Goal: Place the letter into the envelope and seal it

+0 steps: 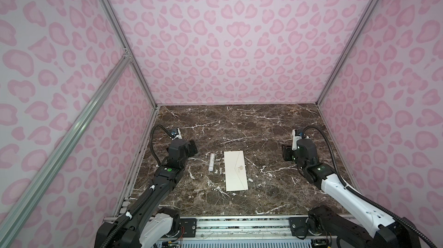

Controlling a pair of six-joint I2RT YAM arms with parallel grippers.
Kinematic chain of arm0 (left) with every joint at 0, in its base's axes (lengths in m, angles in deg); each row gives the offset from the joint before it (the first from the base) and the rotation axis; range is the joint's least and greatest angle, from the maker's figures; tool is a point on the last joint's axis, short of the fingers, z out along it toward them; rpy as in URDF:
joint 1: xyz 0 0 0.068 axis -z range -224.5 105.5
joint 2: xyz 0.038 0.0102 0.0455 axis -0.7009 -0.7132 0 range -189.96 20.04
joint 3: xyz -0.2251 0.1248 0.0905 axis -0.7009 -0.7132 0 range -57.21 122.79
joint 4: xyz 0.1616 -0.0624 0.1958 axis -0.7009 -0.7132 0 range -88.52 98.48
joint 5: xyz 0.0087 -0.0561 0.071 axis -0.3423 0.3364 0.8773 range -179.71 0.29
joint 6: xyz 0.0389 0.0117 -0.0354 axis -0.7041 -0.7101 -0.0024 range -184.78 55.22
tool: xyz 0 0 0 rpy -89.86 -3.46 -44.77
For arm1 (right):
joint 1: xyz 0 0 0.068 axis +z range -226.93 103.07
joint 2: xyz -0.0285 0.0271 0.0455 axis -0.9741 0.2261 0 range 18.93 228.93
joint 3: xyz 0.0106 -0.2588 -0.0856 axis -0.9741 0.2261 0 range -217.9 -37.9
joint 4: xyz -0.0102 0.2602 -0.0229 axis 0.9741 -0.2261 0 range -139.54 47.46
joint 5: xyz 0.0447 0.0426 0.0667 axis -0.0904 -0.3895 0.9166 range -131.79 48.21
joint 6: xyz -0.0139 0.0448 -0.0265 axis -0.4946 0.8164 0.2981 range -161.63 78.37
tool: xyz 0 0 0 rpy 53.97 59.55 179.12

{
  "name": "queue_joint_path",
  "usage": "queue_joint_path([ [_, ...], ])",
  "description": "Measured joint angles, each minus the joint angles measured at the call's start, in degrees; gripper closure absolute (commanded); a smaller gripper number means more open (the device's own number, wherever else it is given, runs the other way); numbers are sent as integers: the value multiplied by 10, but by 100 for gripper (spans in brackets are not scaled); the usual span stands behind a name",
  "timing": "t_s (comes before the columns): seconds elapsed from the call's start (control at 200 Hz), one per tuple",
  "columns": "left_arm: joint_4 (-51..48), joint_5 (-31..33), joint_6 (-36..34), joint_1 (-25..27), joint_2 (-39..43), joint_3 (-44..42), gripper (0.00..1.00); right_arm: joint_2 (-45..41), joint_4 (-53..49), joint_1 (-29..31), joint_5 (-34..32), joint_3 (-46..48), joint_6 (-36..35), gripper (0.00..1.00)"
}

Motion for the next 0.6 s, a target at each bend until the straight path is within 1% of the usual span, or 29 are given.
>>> queue_joint_path([
  [0.11, 51, 20, -1, -16, 0, -27, 14, -16, 102, -28, -61, 67, -39, 45],
  [0.24, 114, 48, -11, -35, 0, -64, 14, 10, 186, -74, -105, 98, -60, 43],
  [0.345, 172, 64, -18, -53, -7, -96, 13, 61, 259, -101, -129, 113, -68, 42],
  [0.425, 194, 68, -21, -71, -18, -105, 13, 121, 318, -116, -140, 121, -75, 41],
  [0.515, 246, 75, -31, -82, -30, -117, 12, 192, 388, -123, -151, 122, -81, 40],
  [0.6, 285, 76, -50, -90, -46, -130, 12, 229, 432, -123, -153, 121, -96, 40],
])
